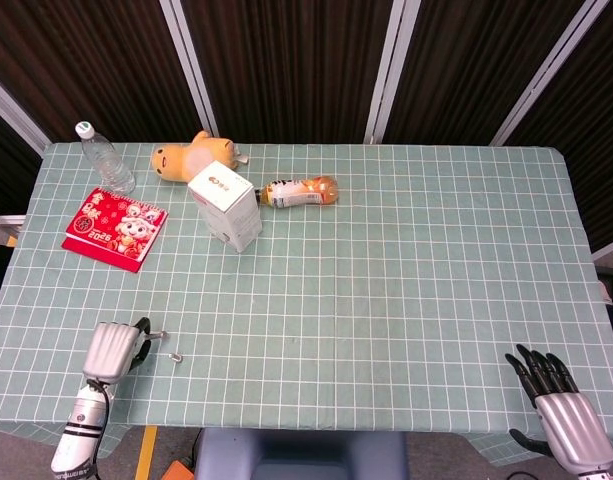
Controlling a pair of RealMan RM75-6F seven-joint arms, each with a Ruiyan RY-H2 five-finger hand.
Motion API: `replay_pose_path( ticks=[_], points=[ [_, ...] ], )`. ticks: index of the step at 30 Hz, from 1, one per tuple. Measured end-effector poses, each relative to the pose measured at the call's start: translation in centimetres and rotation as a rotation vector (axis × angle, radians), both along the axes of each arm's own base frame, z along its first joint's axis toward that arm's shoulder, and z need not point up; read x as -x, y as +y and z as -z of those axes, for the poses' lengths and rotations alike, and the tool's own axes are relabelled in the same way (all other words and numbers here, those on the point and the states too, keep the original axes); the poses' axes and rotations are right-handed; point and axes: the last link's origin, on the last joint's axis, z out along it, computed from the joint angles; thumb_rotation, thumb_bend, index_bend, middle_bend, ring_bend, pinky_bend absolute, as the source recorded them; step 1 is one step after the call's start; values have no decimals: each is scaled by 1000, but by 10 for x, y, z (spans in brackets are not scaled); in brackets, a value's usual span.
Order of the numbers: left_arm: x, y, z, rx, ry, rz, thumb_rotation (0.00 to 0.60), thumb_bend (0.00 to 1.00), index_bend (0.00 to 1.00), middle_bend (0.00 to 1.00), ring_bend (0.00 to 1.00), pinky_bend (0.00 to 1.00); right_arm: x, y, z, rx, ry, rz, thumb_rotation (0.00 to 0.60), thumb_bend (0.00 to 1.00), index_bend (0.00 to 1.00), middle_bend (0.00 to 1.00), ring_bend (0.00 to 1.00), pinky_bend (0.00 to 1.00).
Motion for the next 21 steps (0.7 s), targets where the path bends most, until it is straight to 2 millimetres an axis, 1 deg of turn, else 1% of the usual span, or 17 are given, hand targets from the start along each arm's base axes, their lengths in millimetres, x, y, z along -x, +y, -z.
replay_pose_path(
  ticks=[10, 15, 21],
  points=[
    [-12, 1, -5, 44, 259, 25, 600, 395, 540, 1000, 1000, 1000, -1, 2, 0, -7, 5, 0, 600, 158, 0, 0, 0, 0],
    [-17, 2, -5, 69, 327, 19, 600, 395, 537, 1000, 1000, 1000, 0, 1, 0, -7, 8, 4, 600, 158, 0, 0, 0, 0],
    [-20, 3, -5, 86, 355, 9, 600, 394, 531, 1000, 1000, 1000, 0, 1, 1, -15, 10, 9, 600, 158, 0, 0, 0, 0]
  ],
)
